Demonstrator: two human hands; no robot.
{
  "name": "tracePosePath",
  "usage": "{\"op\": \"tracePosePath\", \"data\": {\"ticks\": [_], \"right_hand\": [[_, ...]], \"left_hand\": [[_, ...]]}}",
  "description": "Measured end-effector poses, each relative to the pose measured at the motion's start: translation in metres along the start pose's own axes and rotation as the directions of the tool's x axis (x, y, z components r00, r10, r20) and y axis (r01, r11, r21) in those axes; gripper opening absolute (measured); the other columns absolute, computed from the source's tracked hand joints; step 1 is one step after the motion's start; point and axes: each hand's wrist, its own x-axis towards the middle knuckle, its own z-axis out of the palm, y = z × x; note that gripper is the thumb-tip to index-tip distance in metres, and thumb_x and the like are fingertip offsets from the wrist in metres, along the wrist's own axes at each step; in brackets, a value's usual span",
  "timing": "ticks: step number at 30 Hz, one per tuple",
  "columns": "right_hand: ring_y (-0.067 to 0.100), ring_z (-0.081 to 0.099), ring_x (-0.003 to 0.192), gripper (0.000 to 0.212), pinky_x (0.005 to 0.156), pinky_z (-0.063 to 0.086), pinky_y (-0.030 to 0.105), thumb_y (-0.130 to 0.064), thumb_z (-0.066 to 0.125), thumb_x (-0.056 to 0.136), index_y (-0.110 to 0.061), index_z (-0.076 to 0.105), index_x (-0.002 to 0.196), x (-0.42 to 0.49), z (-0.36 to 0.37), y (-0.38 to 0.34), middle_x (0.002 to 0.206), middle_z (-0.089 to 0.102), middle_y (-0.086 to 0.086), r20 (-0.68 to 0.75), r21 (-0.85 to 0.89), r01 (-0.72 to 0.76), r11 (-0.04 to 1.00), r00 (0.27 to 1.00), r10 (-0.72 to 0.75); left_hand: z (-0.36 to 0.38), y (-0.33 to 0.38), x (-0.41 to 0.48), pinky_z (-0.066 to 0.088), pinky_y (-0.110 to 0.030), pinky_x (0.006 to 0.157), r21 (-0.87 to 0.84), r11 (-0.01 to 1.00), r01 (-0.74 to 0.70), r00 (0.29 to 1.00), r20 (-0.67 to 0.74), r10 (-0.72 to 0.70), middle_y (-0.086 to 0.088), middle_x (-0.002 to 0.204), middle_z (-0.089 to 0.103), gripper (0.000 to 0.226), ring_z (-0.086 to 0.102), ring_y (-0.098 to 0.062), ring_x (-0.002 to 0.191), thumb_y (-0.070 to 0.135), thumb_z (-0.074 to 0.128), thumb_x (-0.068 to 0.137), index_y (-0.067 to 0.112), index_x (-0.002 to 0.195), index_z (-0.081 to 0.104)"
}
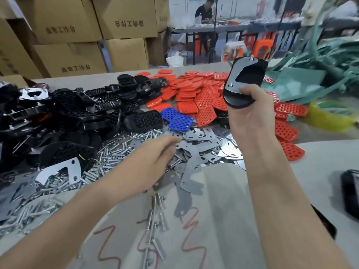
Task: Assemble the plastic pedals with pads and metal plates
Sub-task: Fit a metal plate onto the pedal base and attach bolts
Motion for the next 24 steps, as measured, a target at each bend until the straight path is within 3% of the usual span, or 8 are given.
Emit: {"op": "tracePosePath", "data": {"ticks": [2, 5, 10, 14, 16, 18, 21, 24], "right_hand": [[0.022, 0.069, 0.08, 0.037, 0.073, 0.056, 0.027, 0.013, 0.043, 0.089, 0.002, 0.057, 0.122, 0.0, 0.0, 0.002, 0.096, 0.068, 0.011, 0.006, 0.0, -0.009, 1.0, 1.0, 0.009], [0.022, 0.07, 0.081, 0.036, 0.075, 0.056, 0.029, 0.012, 0.044, 0.089, 0.001, 0.059, 0.12, -0.001, -0.001, 0.004, 0.097, 0.069, 0.011, 0.018, -0.005, -0.025, 1.0, 1.0, 0.025], [0.022, 0.072, 0.08, 0.035, 0.074, 0.058, 0.029, 0.013, 0.045, 0.089, 0.0, 0.059, 0.119, -0.003, -0.002, 0.005, 0.096, 0.071, 0.011, 0.017, -0.003, -0.027, 1.0, 0.999, 0.027], [0.022, 0.071, 0.079, 0.036, 0.073, 0.057, 0.029, 0.014, 0.045, 0.089, 0.0, 0.058, 0.119, -0.002, 0.0, 0.006, 0.097, 0.07, 0.012, 0.01, -0.006, -0.015, 1.0, 1.0, 0.015], [0.022, 0.071, 0.082, 0.035, 0.074, 0.058, 0.029, 0.013, 0.046, 0.089, -0.001, 0.059, 0.118, -0.003, -0.001, 0.007, 0.098, 0.07, 0.012, 0.007, -0.022, -0.021, 1.0, 1.0, 0.021], [0.023, 0.07, 0.083, 0.033, 0.075, 0.058, 0.028, 0.013, 0.046, 0.089, -0.002, 0.06, 0.114, -0.003, -0.002, 0.007, 0.098, 0.071, 0.011, 0.0, -0.038, -0.027, 0.999, 1.0, 0.027], [0.022, 0.07, 0.081, 0.031, 0.075, 0.058, 0.028, 0.013, 0.045, 0.089, -0.002, 0.06, 0.112, -0.002, -0.002, 0.006, 0.093, 0.071, 0.011, -0.018, -0.017, -0.027, 0.999, 0.999, 0.026], [0.023, 0.07, 0.082, 0.035, 0.074, 0.058, 0.028, 0.013, 0.045, 0.089, 0.0, 0.059, 0.12, 0.0, -0.003, 0.004, 0.097, 0.07, 0.012, -0.025, 0.008, -0.021, 1.0, 0.999, 0.021]], "left_hand": [[-0.005, -0.003, -0.003, 0.051, -0.023, 0.089, 0.018, 0.998, 0.066, 0.997, -0.043, -0.066, 0.018, 0.111, 0.068, 0.023, 0.064, -0.001, 0.1, 0.031, 0.046, 0.104, 0.042, 0.118, 0.061], [-0.003, -0.001, -0.008, 0.049, -0.015, 0.062, 0.041, 0.993, 0.112, 0.992, -0.065, -0.11, 0.02, 0.086, 0.067, 0.018, 0.064, 0.001, 0.072, 0.034, 0.048, 0.103, 0.045, 0.099, 0.062], [0.003, 0.007, -0.01, 0.04, -0.014, 0.067, 0.035, 0.995, 0.098, 0.993, -0.073, -0.095, 0.024, 0.083, 0.063, 0.014, 0.057, 0.011, 0.081, 0.044, 0.051, 0.098, 0.04, 0.098, 0.063], [0.02, 0.016, -0.011, 0.043, -0.031, 0.093, 0.197, 0.975, 0.105, 0.987, 0.102, -0.127, 0.021, 0.108, 0.052, 0.064, 0.05, -0.004, 0.105, 0.078, 0.041, 0.079, 0.038, 0.127, 0.055], [0.027, 0.019, -0.009, 0.04, -0.034, 0.1, 0.255, 0.964, 0.08, 0.982, 0.145, -0.12, 0.018, 0.114, 0.046, 0.061, 0.044, -0.01, 0.115, 0.074, 0.045, 0.084, 0.039, 0.134, 0.05], [0.022, 0.015, -0.006, 0.044, -0.034, 0.096, 0.202, 0.976, 0.086, 0.979, 0.166, -0.121, 0.019, 0.11, 0.052, 0.042, 0.05, -0.006, 0.106, 0.061, 0.056, 0.091, 0.04, 0.127, 0.053], [0.002, 0.001, -0.002, 0.05, -0.021, 0.068, 0.171, 0.974, 0.151, 0.963, 0.197, -0.184, 0.017, 0.093, 0.059, 0.026, 0.059, 0.002, 0.073, 0.046, 0.063, 0.094, 0.039, 0.117, 0.052], [-0.024, -0.014, 0.001, 0.043, -0.009, 0.056, 0.165, 0.963, 0.211, 0.955, 0.174, -0.239, 0.016, 0.095, 0.058, 0.031, 0.057, 0.012, 0.069, 0.032, 0.059, 0.099, 0.044, 0.125, 0.049]]}}
